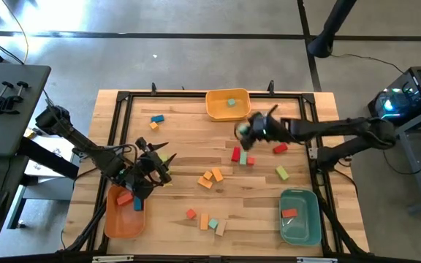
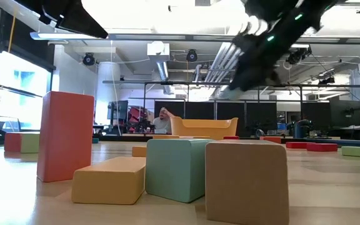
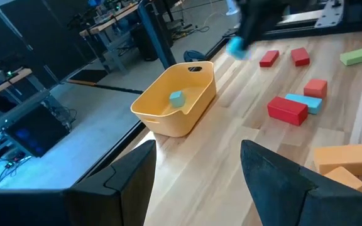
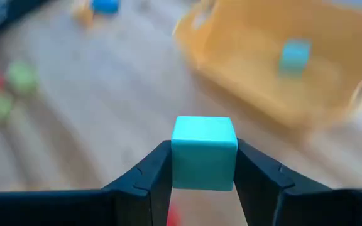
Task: Sort blocks by size
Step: Put the small light blue block into the yellow bin, then put the thick light green block into the orange bin
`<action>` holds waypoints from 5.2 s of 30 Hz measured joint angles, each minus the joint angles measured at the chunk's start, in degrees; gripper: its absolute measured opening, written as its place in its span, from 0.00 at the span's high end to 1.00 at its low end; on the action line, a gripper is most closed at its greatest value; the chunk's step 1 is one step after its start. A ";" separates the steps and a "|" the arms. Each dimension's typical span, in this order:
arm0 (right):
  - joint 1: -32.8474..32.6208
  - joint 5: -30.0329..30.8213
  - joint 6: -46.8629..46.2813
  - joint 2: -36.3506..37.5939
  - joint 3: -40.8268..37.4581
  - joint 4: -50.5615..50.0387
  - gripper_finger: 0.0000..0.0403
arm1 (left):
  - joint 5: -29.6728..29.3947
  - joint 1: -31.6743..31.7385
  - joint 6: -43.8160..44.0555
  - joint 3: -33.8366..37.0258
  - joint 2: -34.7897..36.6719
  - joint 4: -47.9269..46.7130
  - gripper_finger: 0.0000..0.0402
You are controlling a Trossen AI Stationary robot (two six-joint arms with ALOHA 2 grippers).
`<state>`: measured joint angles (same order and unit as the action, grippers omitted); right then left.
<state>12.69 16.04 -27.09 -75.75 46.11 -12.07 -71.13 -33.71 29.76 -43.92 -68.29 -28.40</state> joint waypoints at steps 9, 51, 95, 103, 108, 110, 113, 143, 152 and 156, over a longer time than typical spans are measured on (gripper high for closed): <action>15.95 -9.49 8.47 -16.82 12.10 3.74 0.66 | 0.09 2.30 0.00 0.00 0.00 -0.01 0.46; -4.91 -0.19 31.84 -28.88 30.96 -6.80 0.51 | 12.60 6.95 23.04 0.02 -0.28 -21.55 0.46; -18.08 -0.13 38.13 -19.17 17.66 20.66 0.51 | 53.84 12.20 12.88 7.69 -0.31 -7.85 0.46; -19.12 -0.12 39.61 -19.18 17.66 20.38 0.51 | 53.51 13.07 16.93 12.41 -1.08 -2.08 0.42; -19.24 -0.16 38.40 -19.17 17.64 19.27 0.51 | 54.05 13.07 13.24 14.69 -3.99 3.94 0.46; -19.24 -0.16 37.49 -19.18 17.65 18.06 0.51 | 54.25 13.07 12.58 15.04 -5.64 5.15 0.49; -19.47 -0.13 36.55 -19.17 17.56 17.01 0.51 | 54.58 13.00 12.48 15.06 -8.13 6.52 0.55; -19.81 -5.88 38.57 -19.18 8.87 39.96 0.51 | 67.26 -27.42 69.73 -11.74 -10.10 -27.18 0.75; -18.29 -6.24 38.62 -19.17 8.87 41.08 0.51 | 69.34 -30.91 81.19 -4.34 -12.18 -19.63 0.65; -17.71 -7.83 38.39 -19.17 8.87 40.99 0.51 | 69.85 -30.91 84.05 -3.57 -12.16 -19.73 0.54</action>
<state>-5.02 8.21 11.30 -94.91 54.98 28.93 -1.28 -64.62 113.81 -47.49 -80.45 -48.12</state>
